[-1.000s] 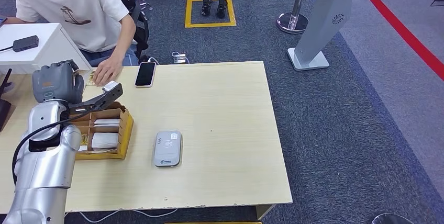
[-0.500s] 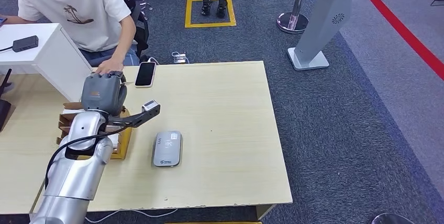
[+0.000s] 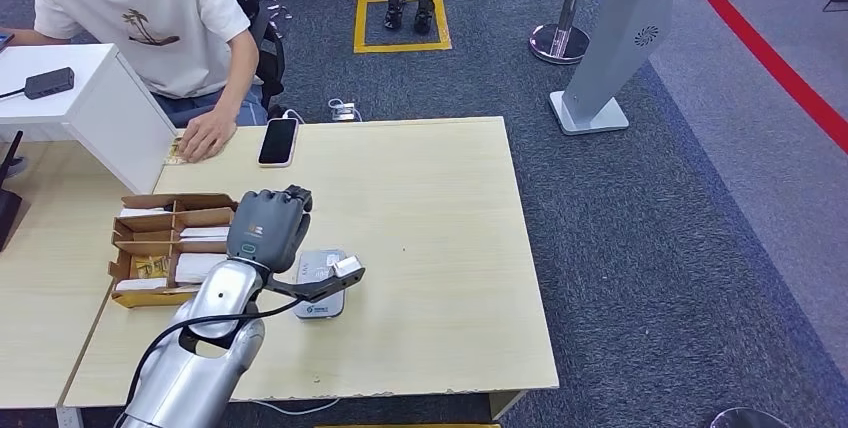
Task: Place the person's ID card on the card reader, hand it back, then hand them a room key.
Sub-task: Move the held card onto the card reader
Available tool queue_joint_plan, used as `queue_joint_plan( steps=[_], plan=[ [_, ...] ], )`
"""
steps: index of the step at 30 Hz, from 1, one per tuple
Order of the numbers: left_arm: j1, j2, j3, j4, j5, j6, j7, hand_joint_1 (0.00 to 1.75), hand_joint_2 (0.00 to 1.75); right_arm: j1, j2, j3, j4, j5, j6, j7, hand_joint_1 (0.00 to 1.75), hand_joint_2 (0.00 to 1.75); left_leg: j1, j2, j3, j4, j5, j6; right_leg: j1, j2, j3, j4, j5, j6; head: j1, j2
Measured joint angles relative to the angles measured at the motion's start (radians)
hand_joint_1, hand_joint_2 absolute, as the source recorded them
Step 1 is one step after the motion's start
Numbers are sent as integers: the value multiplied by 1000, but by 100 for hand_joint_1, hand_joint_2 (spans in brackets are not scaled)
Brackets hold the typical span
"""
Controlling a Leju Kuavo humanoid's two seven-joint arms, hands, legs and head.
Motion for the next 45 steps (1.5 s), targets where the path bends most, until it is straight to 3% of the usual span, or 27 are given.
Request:
queue_joint_plan(
  steps=[18,24,34,45],
  plan=[
    [176,-6,-64,-12,0,-20,76,175,175,1,0,0,2,-61,-6,-6,0,0,0,0,0,0,0,1,0,0,0,0,0,1,0,0],
    [189,-6,-77,-14,0,-28,107,175,175,1,0,0,2,-70,-8,-7,0,0,0,0,0,0,0,1,0,0,0,0,0,1,0,0],
    [204,11,-83,-34,0,-63,237,175,175,1,0,0,5,-80,-12,-8,0,0,0,0,0,0,0,1,0,0,0,0,0,1,0,0],
    [208,28,-84,-40,0,-67,248,175,175,1,0,0,6,-82,-12,-8,0,0,0,0,0,0,0,1,0,0,0,0,0,1,0,0]
  ],
)
